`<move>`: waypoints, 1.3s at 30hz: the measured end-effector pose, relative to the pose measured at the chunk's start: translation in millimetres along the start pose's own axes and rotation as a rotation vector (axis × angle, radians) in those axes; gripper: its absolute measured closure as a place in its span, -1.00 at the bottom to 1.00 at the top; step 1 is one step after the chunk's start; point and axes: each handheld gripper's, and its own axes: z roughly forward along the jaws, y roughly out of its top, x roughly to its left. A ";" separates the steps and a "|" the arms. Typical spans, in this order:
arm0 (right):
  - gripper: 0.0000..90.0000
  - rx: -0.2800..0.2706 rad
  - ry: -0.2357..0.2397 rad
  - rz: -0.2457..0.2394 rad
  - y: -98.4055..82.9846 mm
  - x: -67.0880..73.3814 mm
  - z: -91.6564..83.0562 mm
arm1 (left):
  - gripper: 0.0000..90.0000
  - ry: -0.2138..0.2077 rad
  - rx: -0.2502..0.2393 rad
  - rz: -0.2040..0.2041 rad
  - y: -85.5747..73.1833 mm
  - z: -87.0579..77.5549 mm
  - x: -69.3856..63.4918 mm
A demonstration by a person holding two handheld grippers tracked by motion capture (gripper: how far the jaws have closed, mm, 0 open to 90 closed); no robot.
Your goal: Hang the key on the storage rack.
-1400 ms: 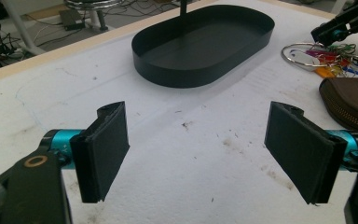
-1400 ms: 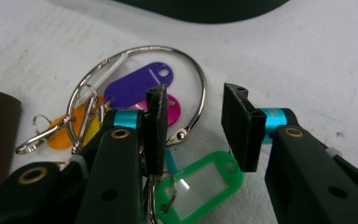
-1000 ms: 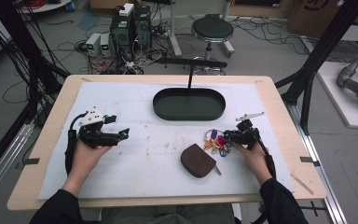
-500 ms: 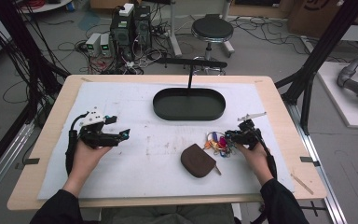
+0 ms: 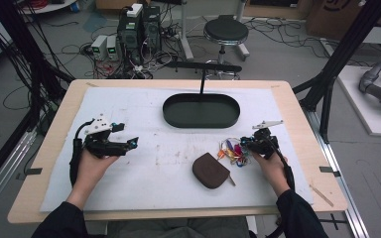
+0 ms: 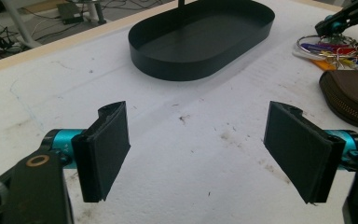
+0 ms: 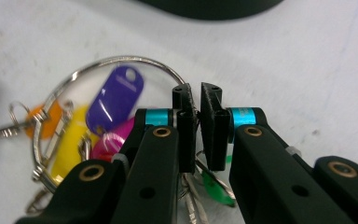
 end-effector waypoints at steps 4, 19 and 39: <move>0.90 -0.080 0.001 0.018 1.4 -3.7 -9.9 | -0.51 0.003 -0.002 -0.008 -0.7 -0.3 1.0; 1.00 -0.216 0.209 0.005 -2.3 -0.1 -41.1 | -0.51 -0.010 -0.007 -0.001 1.6 3.7 2.0; 0.67 0.022 0.051 0.001 0.7 -2.8 10.2 | -0.51 -0.014 0.001 -0.005 -1.6 2.4 -2.4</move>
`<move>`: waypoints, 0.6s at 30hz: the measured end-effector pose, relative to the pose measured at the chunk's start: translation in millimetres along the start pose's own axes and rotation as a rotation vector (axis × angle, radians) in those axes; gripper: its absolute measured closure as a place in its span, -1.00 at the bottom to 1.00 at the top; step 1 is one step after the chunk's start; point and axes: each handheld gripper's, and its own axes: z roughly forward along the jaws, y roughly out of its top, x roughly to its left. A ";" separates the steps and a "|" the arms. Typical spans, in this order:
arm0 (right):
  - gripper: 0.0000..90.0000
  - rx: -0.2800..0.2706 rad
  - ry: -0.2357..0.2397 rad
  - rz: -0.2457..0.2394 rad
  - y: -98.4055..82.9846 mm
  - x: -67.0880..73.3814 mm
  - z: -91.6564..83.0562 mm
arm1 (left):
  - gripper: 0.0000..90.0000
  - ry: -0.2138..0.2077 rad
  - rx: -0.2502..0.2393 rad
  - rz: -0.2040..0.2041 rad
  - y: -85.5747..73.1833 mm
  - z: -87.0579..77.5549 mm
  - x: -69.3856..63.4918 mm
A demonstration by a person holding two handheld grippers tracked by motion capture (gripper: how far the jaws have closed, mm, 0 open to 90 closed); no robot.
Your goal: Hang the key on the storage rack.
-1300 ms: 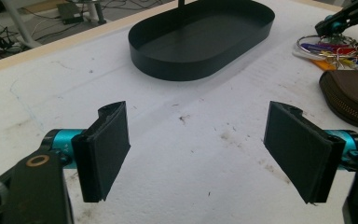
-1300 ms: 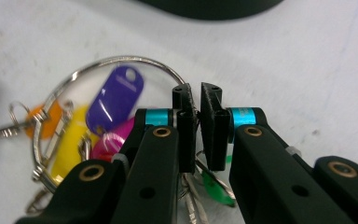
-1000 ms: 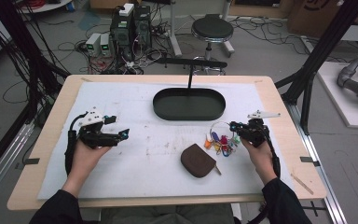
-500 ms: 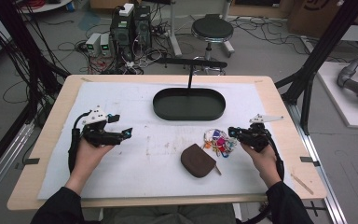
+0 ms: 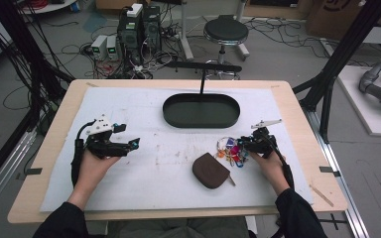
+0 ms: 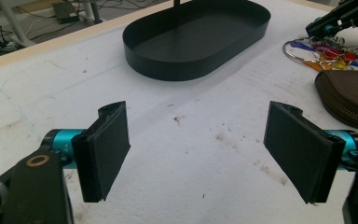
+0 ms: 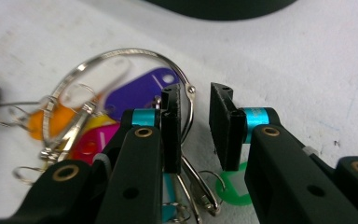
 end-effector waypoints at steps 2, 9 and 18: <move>0.68 0.003 -0.005 -0.011 0.5 0.7 2.4 | -0.51 0.003 -0.003 -0.004 -0.6 -1.2 -0.1; 0.93 0.010 -0.036 -0.042 0.5 2.0 2.1 | -0.51 0.005 0.000 0.003 -0.9 -2.5 -1.9; 0.96 -0.134 0.009 0.017 1.3 -3.7 -20.2 | -0.51 0.001 -0.004 0.004 0.1 0.4 -0.3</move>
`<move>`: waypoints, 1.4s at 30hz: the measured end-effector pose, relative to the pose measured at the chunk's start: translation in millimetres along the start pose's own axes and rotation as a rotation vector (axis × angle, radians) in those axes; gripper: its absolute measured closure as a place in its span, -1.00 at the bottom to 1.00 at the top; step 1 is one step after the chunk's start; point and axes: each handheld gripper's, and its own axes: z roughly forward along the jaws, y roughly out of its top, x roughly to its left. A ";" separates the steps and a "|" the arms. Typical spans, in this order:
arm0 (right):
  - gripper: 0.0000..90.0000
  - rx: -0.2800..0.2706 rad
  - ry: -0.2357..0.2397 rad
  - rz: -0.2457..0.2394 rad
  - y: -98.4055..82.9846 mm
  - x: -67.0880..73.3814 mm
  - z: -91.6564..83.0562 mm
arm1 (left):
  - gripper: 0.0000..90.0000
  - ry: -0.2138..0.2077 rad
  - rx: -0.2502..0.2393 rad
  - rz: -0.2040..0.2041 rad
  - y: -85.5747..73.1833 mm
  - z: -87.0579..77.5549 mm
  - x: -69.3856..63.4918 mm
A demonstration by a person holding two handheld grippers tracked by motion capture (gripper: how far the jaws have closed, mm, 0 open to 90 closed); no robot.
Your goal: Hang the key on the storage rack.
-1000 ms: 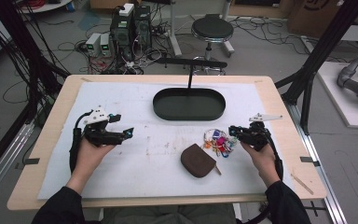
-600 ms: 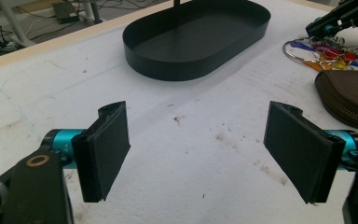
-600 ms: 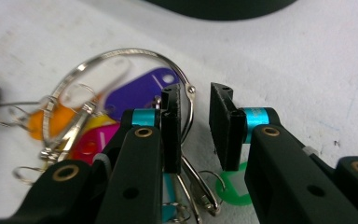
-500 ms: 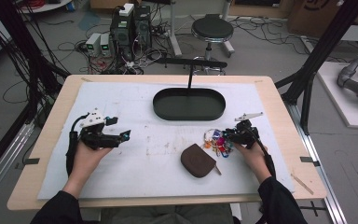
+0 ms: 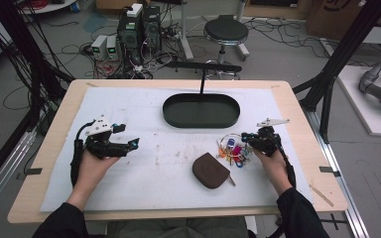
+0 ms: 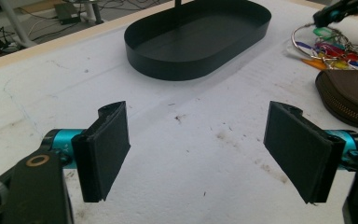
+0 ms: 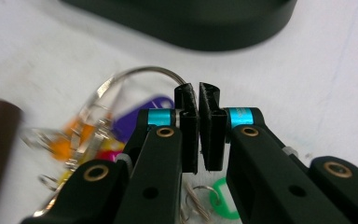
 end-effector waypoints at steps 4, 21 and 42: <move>0.96 -0.101 0.071 0.004 1.0 -0.4 -21.0 | -0.51 -0.005 -0.003 0.004 1.8 2.5 -0.9; 0.91 -0.068 0.191 -0.079 -2.6 32.8 -24.9 | -0.51 -0.041 -0.016 0.032 13.0 21.0 -7.3; 0.96 -0.167 0.226 -0.123 33.0 33.8 -55.7 | -0.51 -0.044 -0.120 -0.036 10.0 -16.9 1.9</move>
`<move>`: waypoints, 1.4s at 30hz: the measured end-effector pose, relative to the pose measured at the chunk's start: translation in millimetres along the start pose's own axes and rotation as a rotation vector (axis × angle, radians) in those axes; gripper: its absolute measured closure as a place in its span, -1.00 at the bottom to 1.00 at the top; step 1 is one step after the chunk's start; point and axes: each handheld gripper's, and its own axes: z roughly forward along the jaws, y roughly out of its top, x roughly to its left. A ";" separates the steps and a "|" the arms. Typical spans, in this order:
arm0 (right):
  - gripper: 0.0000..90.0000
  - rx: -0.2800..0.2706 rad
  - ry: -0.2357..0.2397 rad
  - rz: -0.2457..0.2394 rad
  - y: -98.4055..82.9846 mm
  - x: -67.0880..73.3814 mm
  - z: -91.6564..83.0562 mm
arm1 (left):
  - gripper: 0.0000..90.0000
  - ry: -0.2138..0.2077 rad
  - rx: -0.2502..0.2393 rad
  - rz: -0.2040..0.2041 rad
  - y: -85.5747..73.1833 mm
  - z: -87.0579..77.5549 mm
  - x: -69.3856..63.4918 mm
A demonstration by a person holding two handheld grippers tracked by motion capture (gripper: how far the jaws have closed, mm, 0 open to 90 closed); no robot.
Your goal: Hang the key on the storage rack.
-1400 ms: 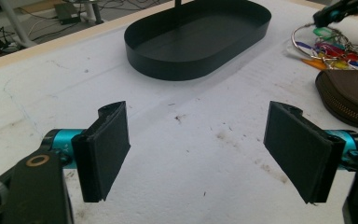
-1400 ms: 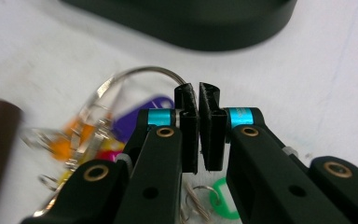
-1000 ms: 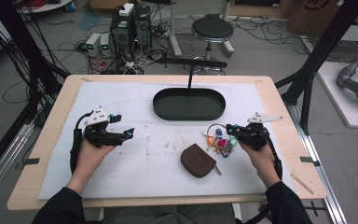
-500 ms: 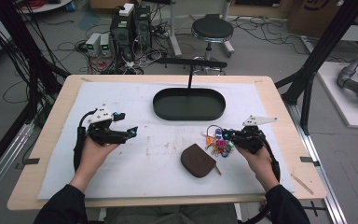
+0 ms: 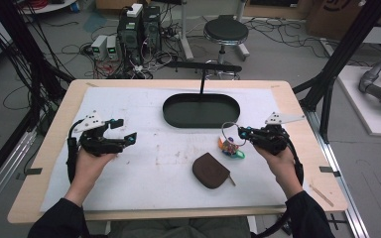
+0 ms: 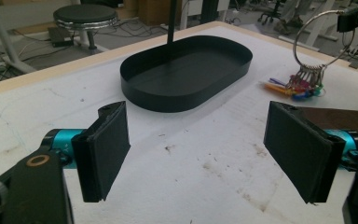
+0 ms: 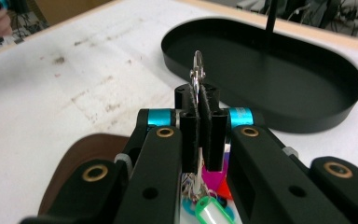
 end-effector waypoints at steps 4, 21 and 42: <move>0.96 -0.012 -0.005 -0.004 9.0 -2.3 -5.2 | -0.51 -0.009 -0.005 0.007 -0.9 -5.0 -3.7; 0.96 -0.051 0.001 -0.098 75.6 -13.3 -13.4 | -0.51 -0.033 -0.035 0.035 -4.5 -13.4 -15.6; 0.95 -0.055 -0.049 -0.078 118.1 -63.4 23.2 | -0.51 -0.030 -0.071 0.052 -8.9 -22.5 -11.9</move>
